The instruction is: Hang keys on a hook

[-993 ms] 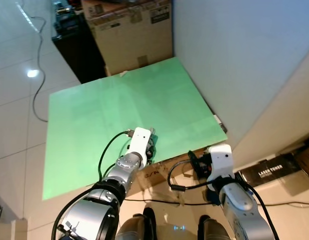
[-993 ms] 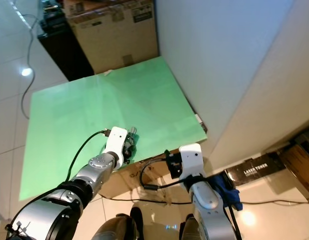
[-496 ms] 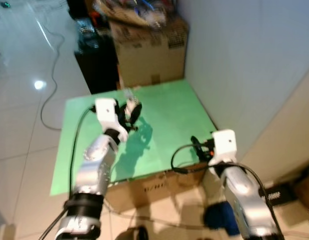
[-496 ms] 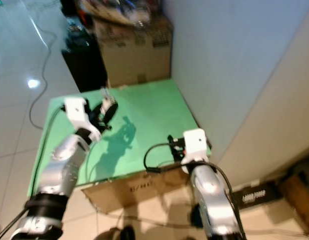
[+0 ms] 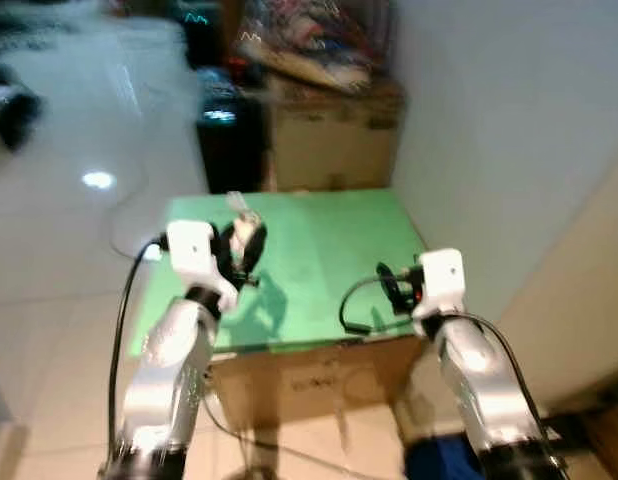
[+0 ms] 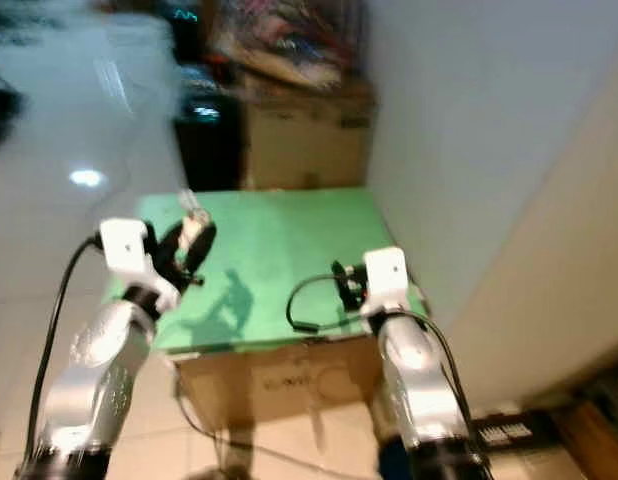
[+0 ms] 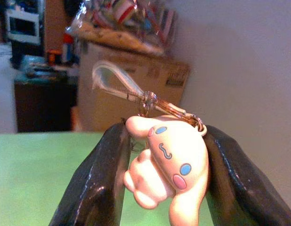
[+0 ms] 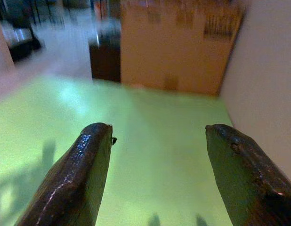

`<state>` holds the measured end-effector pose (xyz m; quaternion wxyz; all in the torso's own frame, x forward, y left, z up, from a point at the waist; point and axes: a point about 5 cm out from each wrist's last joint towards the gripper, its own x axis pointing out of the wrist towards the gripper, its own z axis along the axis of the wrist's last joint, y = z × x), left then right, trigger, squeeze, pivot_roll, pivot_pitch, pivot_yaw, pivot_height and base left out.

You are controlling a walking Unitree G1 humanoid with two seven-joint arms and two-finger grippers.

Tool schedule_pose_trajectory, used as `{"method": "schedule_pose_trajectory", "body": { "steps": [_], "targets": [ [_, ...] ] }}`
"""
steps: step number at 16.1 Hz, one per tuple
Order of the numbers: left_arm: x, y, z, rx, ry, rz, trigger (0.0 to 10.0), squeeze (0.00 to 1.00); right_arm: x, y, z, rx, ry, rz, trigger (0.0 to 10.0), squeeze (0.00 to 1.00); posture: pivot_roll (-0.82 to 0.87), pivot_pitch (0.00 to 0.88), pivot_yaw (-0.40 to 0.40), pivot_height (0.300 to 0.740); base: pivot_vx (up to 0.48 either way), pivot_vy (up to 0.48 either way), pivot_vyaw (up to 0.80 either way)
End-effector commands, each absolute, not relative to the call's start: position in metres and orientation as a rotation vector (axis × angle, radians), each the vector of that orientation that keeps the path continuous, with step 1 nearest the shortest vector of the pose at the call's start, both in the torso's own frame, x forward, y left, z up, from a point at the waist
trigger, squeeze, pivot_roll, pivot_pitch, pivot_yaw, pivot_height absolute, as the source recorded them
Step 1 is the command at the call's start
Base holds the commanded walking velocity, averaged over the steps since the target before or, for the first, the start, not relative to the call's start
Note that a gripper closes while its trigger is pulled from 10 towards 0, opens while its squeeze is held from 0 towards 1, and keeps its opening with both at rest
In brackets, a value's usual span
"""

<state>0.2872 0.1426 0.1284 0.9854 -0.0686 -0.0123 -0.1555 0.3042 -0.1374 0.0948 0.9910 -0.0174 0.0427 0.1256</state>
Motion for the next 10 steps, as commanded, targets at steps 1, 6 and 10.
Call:
{"method": "schedule_pose_trajectory", "body": {
  "steps": [1, 6, 10],
  "targets": [
    [0.281, 0.133, 0.122, -0.009, 0.046, -0.428, 10.0, 0.0, 0.304, -0.138, 0.09, 0.012, 0.105, 0.24, 10.0, 0.0, 0.1, 0.0, 0.017, 0.732, 0.0, 0.0, 0.0],
    [0.278, 0.159, 0.09, 0.67, 0.231, -0.521, 10.0, 0.0, 0.306, -0.137, 0.092, -0.028, 0.09, 0.267, 10.0, 0.0, 0.06, 0.0, 0.033, 0.732, 0.0, 0.0, 0.0],
    [0.293, 0.16, 0.103, 0.538, 0.196, -0.408, 10.0, 0.0, 0.309, -0.137, 0.095, -0.023, 0.072, 0.259, 10.0, 0.0, 0.06, 0.0, 0.03, 0.732, 0.0, 0.0, 0.0]
  ]
}}
